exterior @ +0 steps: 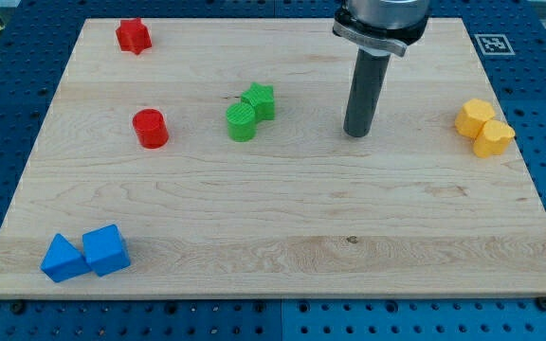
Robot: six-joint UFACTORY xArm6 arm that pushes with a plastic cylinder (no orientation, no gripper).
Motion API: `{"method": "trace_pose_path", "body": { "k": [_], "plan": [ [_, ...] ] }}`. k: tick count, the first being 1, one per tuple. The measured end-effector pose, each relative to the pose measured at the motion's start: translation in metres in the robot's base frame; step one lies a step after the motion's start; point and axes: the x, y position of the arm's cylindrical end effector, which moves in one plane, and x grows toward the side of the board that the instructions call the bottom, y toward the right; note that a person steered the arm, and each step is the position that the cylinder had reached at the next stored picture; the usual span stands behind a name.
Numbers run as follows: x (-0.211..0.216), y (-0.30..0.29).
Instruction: Move your arm to the bottom of the yellow heart
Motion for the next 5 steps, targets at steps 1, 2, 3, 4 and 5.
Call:
{"method": "trace_pose_path", "body": {
  "k": [1,2,3,4,5],
  "plan": [
    [0.010,0.012],
    [0.012,0.022],
    [0.033,0.025],
    [0.050,0.034],
    [0.060,0.077]
  ]
}}
